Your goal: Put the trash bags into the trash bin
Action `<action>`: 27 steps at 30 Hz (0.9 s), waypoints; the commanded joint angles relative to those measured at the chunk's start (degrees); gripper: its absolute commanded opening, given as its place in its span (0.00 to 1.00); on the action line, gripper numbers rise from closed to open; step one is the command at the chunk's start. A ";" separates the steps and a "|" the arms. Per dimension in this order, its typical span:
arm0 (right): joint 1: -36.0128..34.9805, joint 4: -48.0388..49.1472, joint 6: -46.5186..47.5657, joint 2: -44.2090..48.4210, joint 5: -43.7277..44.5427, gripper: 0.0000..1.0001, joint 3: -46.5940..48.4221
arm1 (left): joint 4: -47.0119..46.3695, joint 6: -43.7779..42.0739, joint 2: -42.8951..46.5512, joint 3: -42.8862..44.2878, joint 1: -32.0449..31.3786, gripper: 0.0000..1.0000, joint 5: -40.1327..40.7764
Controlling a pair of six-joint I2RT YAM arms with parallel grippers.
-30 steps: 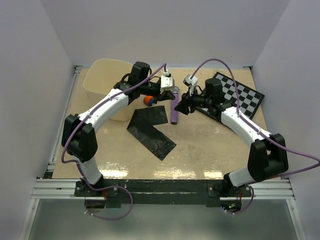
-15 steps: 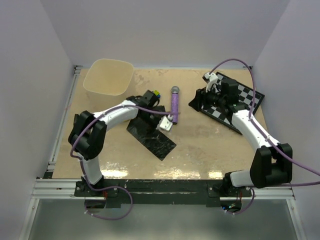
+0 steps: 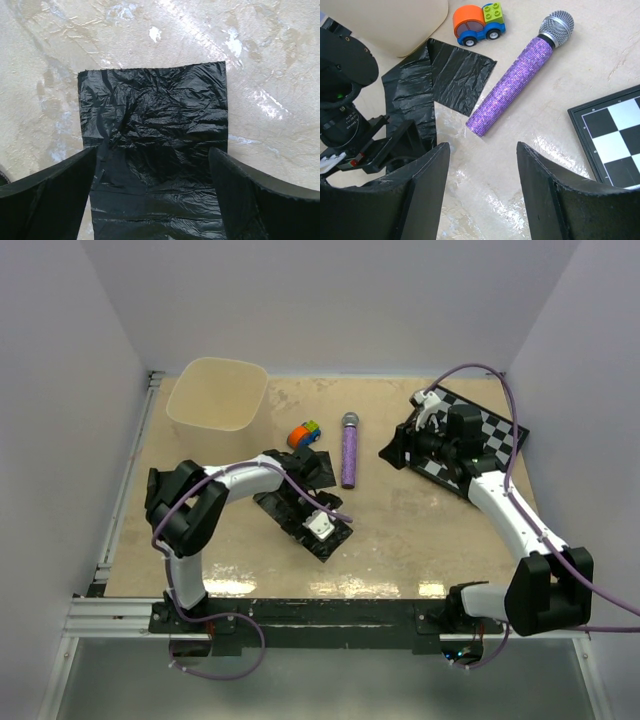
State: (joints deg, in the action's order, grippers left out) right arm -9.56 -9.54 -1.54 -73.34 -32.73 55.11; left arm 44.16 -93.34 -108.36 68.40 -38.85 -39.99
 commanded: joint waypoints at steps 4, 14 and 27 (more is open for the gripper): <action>0.69 0.40 -1.10 1.45 -1.72 0.61 -0.27 | 6.96 -5.97 -12.39 4.70 -3.33 0.56 5.88; 0.86 0.13 -1.18 0.74 -2.86 0.60 0.17 | 13.77 0.25 -19.18 12.99 -6.59 0.00 6.94; 0.95 -1.18 1.10 0.30 -4.97 0.61 0.69 | -23.38 47.50 4.62 11.68 3.42 0.00 -11.34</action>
State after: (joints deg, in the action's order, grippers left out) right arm -8.93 -9.89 -1.34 -73.43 -34.70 53.95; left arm 41.25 -67.85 -115.22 82.35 -38.20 -46.13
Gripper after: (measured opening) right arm 0.605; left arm 0.011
